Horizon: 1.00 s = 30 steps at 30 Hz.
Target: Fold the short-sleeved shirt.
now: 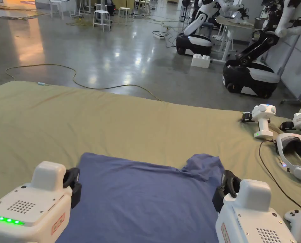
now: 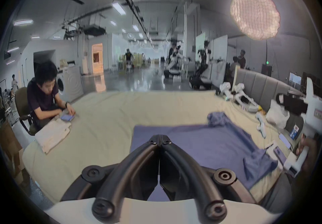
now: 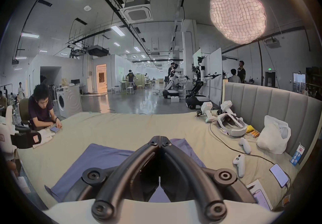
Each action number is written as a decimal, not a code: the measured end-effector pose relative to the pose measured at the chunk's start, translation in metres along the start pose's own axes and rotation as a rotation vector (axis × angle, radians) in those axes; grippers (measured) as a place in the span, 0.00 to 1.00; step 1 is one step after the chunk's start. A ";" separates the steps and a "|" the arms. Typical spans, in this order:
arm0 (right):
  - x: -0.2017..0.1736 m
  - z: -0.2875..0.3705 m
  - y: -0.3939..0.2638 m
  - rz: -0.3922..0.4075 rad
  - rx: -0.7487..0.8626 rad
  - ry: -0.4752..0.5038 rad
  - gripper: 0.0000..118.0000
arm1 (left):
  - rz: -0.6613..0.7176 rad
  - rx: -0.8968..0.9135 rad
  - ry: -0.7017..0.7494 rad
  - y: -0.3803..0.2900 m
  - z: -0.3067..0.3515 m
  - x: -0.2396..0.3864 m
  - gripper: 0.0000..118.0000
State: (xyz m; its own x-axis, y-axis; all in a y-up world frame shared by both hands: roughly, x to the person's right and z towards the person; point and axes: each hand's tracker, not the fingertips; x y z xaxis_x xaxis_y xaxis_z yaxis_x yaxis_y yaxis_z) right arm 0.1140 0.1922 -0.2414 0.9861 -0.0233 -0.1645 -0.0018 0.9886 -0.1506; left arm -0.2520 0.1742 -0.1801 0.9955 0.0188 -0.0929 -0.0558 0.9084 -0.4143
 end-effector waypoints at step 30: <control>0.043 0.002 -0.066 0.068 -0.310 -0.040 0.00 | 0.169 -0.756 0.095 -0.142 -0.068 -0.090 0.30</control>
State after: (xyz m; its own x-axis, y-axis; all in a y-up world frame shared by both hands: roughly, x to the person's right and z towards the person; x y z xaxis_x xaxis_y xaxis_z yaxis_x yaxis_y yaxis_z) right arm 0.1566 0.1260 -0.2365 0.9877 0.0528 -0.1472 -0.1121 0.8950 -0.4318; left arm -0.3386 0.0153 -0.1751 0.9599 0.0643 -0.2728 -0.2771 0.3643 -0.8891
